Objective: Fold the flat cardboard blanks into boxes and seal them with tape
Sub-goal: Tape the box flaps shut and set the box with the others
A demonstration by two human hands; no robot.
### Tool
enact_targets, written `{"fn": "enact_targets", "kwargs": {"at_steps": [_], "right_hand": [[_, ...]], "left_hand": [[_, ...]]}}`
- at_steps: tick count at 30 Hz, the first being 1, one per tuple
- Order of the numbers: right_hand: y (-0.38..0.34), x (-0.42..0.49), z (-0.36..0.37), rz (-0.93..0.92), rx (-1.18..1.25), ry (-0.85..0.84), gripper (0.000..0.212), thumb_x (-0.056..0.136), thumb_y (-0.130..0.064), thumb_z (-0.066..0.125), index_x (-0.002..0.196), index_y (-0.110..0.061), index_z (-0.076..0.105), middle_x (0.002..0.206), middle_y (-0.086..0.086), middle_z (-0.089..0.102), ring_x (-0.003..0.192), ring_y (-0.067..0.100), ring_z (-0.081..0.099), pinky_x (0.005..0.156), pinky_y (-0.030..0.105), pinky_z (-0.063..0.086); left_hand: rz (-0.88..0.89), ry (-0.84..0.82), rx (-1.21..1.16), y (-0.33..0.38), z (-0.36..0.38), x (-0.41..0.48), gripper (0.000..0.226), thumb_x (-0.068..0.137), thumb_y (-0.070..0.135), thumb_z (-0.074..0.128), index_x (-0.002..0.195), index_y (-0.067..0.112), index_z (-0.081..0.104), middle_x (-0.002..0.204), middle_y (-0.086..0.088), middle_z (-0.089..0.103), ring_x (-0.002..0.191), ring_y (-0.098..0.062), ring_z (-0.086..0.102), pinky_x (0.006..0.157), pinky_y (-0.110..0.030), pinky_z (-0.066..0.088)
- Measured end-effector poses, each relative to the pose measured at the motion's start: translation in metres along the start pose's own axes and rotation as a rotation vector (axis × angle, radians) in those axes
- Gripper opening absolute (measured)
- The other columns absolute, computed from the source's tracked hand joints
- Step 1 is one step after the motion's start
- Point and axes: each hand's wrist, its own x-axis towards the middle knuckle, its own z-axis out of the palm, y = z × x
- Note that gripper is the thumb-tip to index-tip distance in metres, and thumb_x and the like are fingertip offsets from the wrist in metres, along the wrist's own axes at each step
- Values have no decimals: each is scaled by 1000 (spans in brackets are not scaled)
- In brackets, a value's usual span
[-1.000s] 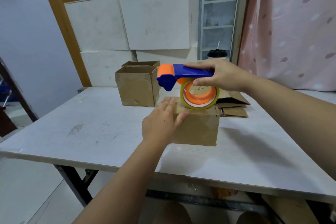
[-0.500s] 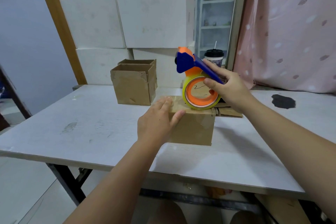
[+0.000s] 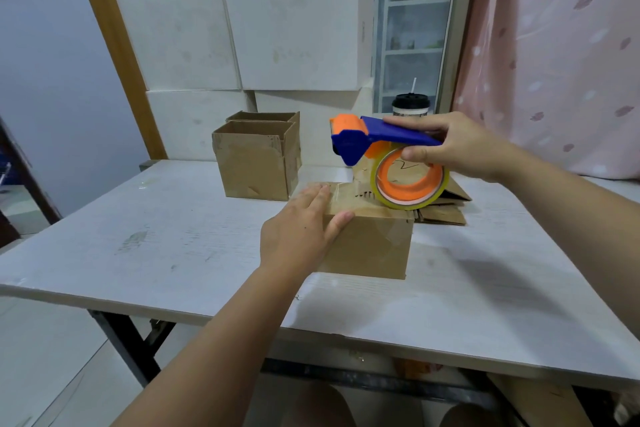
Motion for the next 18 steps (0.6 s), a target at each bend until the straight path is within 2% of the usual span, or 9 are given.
{"fn": "enact_targets", "kwargs": {"at_steps": [2, 4, 7, 10, 14, 18], "right_hand": [[0, -4, 2, -1, -1, 13, 48, 66, -61, 63, 110, -74, 48, 107, -38, 59, 90, -9, 59, 68, 3, 44], [5, -10, 10, -9, 86, 85, 48, 70, -56, 64, 113, -69, 49, 99, -40, 60, 82, -11, 60, 66, 5, 45], [19, -19, 29, -27, 276, 291, 50, 73, -49, 66, 118, -60, 50, 93, -28, 64, 70, -6, 57, 67, 13, 49], [22, -23, 41, -12, 395, 399, 52, 72, -44, 67, 122, -52, 51, 106, -19, 62, 70, -3, 55, 67, 18, 50], [18, -23, 32, -8, 315, 318, 53, 74, -46, 66, 124, -53, 49, 109, -15, 62, 69, -3, 58, 65, 15, 49], [14, -19, 18, -42, 219, 206, 53, 72, -42, 68, 121, -54, 51, 101, -33, 64, 80, -11, 61, 68, 7, 45]], "left_hand": [[-6, 7, -12, 1, 0, -1, 92, 72, 75, -5, 142, 33, 38, 148, 15, 37, 132, -7, 38, 65, -23, 36], [-17, 20, -21, 2, 0, -1, 92, 73, 76, -4, 141, 33, 40, 147, 15, 38, 131, -7, 39, 65, -23, 36], [-35, 28, -37, 2, 1, -1, 91, 73, 76, -2, 140, 33, 42, 146, 15, 40, 131, -7, 39, 69, -25, 37], [-44, 35, -52, 3, 1, -2, 90, 73, 76, 0, 139, 32, 44, 145, 15, 41, 129, -8, 41, 68, -25, 34], [-43, 35, -43, 2, 1, -2, 89, 74, 77, 0, 139, 33, 43, 145, 15, 41, 129, -8, 41, 65, -25, 34], [-35, 32, -7, 0, 0, -1, 91, 73, 78, -2, 139, 34, 42, 145, 16, 41, 129, -7, 43, 62, -24, 34]]}}
